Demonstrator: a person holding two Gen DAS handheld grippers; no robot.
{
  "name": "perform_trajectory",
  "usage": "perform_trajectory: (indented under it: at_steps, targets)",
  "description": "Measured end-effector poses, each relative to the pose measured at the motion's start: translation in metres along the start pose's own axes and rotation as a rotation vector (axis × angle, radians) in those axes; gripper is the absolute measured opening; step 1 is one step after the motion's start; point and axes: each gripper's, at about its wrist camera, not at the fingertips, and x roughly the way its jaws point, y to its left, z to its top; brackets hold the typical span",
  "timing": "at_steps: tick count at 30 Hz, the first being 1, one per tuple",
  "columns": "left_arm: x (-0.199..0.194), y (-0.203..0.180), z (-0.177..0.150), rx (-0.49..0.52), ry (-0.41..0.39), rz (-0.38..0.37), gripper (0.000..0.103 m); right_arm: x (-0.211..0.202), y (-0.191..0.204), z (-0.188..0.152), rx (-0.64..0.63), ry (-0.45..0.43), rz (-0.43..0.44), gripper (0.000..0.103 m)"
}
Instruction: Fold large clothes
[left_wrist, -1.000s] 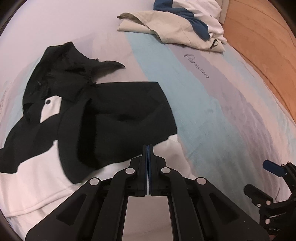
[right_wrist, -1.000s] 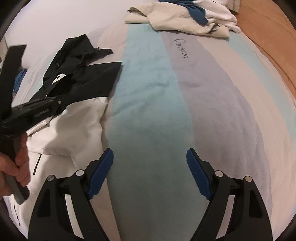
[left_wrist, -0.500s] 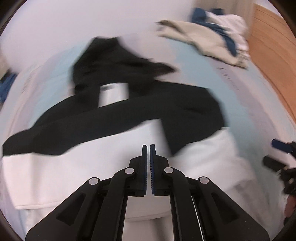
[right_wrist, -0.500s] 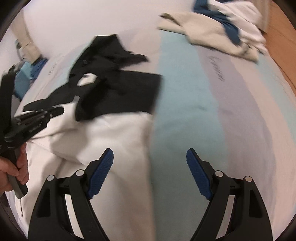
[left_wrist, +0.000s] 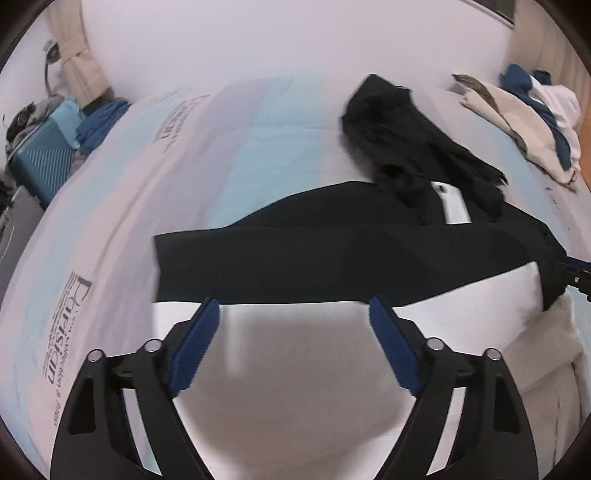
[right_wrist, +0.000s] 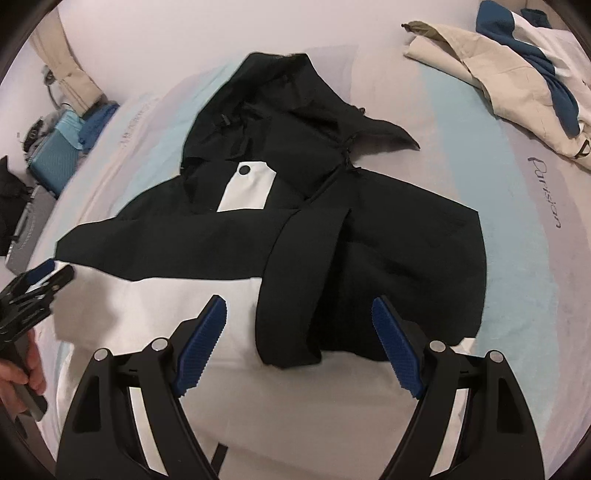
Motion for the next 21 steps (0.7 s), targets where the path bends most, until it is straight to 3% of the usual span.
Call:
perform_trajectory:
  at_steps: [3,7,9,14,21]
  targets:
    - [0.012,0.029,-0.002,-0.035,0.042,-0.004,0.083,0.012,0.004,0.000,0.014,0.024,-0.015,0.070]
    - [0.028,0.053,-0.010,-0.030,0.082,-0.003,0.083,0.030,0.004,-0.005,0.027,0.077,-0.027,0.033]
    - [0.030,0.058,-0.012,-0.014,0.088,-0.013,0.084,0.032,0.001,-0.008,0.051,0.085,-0.018,0.021]
    - [0.020,0.057,-0.009,0.002,0.074,-0.035,0.084,0.011,-0.001,-0.006,0.032,0.033,-0.063,0.007]
    - [0.012,0.036,0.000,0.025,0.060,-0.065,0.084,-0.042,-0.028,-0.002,0.022,-0.040,-0.182,0.006]
